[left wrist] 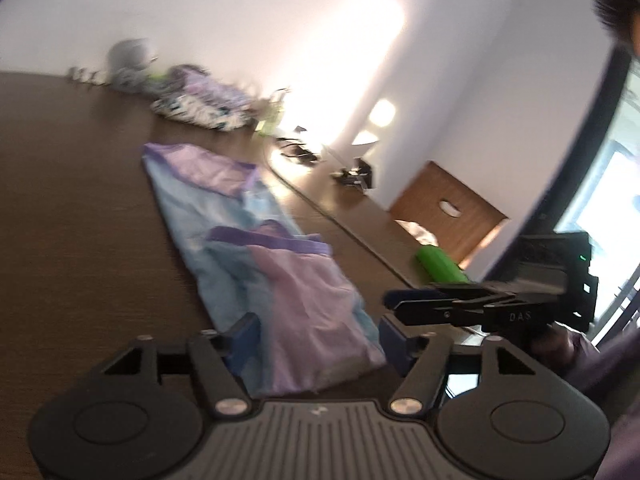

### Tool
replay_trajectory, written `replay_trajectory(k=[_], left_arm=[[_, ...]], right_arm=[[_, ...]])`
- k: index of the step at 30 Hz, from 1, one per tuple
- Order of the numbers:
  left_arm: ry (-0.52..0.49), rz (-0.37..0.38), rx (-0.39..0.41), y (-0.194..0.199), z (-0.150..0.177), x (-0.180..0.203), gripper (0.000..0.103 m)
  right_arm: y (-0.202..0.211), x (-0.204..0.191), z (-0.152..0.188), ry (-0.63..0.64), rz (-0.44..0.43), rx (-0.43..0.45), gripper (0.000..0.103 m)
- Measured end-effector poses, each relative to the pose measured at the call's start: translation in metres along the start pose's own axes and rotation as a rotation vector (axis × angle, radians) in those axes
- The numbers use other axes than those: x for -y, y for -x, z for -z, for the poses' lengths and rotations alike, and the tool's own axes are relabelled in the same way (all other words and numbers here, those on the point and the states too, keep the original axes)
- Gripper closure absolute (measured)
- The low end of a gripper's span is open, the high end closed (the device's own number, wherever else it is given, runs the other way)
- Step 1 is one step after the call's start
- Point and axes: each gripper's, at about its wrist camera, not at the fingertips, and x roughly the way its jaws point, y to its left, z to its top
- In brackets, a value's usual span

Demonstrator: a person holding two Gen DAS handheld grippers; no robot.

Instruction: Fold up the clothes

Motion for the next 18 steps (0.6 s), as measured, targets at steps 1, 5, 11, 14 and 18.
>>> replay_trajectory(k=[1, 5, 11, 14, 18], left_arm=[[-0.013, 0.002, -0.012, -0.001, 0.002, 0.001, 0.037], [-0.081, -0.052, -0.065, -0.006, 0.01, 0.006, 0.076], [-0.105, -0.077, -0.097, -0.004, 0.016, 0.005, 0.097], [-0.099, -0.072, -0.106, 0.0, 0.017, 0.003, 0.098], [-0.067, -0.036, -0.1, 0.01, 0.007, -0.003, 0.083]], right_arm=[[-0.003, -0.003, 0.0, 0.026, -0.009, -0.008, 0.053], [-0.016, -0.013, 0.01, 0.114, -0.06, -0.026, 0.053], [-0.024, -0.018, 0.016, 0.162, -0.017, -0.038, 0.094], [-0.018, -0.018, 0.015, 0.192, -0.025, -0.071, 0.095], [-0.004, -0.013, 0.011, 0.197, -0.023, -0.096, 0.094]])
